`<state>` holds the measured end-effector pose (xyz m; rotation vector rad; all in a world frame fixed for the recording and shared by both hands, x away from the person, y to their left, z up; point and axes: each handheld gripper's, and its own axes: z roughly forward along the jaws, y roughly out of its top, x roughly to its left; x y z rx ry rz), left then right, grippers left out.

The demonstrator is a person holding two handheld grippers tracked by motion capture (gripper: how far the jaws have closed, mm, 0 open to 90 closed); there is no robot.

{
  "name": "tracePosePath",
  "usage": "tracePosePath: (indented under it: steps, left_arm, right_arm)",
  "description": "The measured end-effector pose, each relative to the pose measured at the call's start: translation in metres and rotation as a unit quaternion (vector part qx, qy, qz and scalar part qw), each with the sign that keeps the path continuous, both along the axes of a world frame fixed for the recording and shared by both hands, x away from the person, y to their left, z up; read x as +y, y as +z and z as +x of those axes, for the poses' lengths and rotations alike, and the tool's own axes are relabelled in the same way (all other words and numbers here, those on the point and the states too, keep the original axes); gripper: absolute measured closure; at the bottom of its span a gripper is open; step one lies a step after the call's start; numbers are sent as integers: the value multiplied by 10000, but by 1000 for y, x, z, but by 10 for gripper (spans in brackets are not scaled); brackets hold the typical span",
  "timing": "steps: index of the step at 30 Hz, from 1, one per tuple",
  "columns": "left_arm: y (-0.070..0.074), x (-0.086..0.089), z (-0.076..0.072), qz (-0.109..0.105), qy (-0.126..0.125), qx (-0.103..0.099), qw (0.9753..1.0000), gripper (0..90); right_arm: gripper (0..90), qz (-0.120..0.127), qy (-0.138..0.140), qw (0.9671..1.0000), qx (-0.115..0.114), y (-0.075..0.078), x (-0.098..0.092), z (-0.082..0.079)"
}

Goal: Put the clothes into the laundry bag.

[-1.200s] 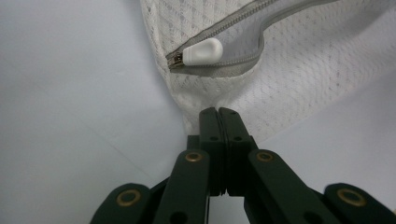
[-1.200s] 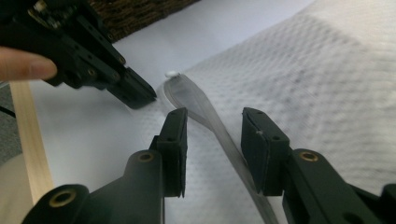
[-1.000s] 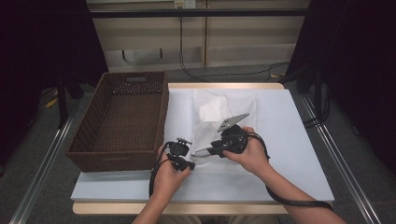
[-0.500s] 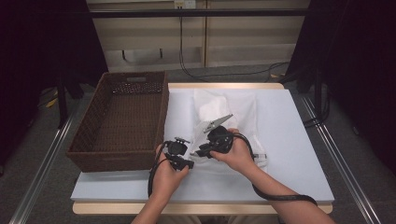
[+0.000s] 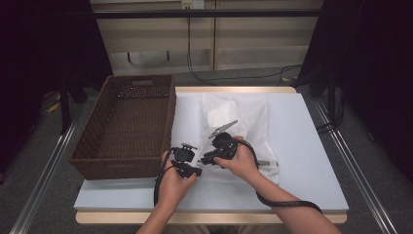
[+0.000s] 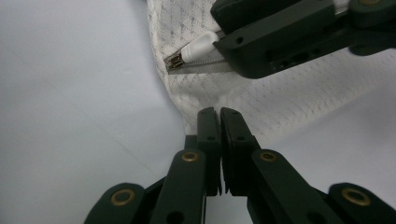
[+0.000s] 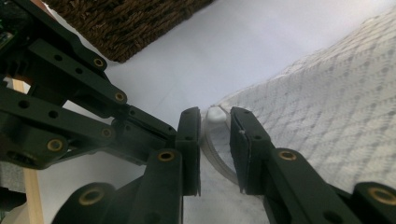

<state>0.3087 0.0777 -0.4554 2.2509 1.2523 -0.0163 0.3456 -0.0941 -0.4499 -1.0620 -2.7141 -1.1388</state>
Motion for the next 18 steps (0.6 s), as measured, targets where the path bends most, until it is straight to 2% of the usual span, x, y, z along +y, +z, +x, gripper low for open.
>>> tracePosePath:
  steps: [7,10,12,14,15,16,18]
  left_arm:
    - [-2,-1,0,-32,65,-3,10000,861]
    - [-2,0,0,-20,53,15,10000,857]
    - [-2,1,1,-11,48,16,10000,841]
    - [-2,1,1,-26,63,6,10000,817]
    - [-2,2,1,-38,72,2,10000,797]
    - [-1,2,1,-51,80,-8,10000,767]
    - [1,3,1,-39,92,-95,9999,710]
  right_arm:
    - [741,76,4,9999,87,-6,6,4]
    - [770,59,-42,9999,133,-7,9,4]
    - [836,-1,-53,9999,158,-7,9,5]
    - [865,11,12,10000,77,-6,8,5]
    - [866,-25,-40,9999,144,-5,7,5]
    - [866,-12,0,10000,99,-5,6,5]
    - [867,32,8,10000,66,-4,4,5]
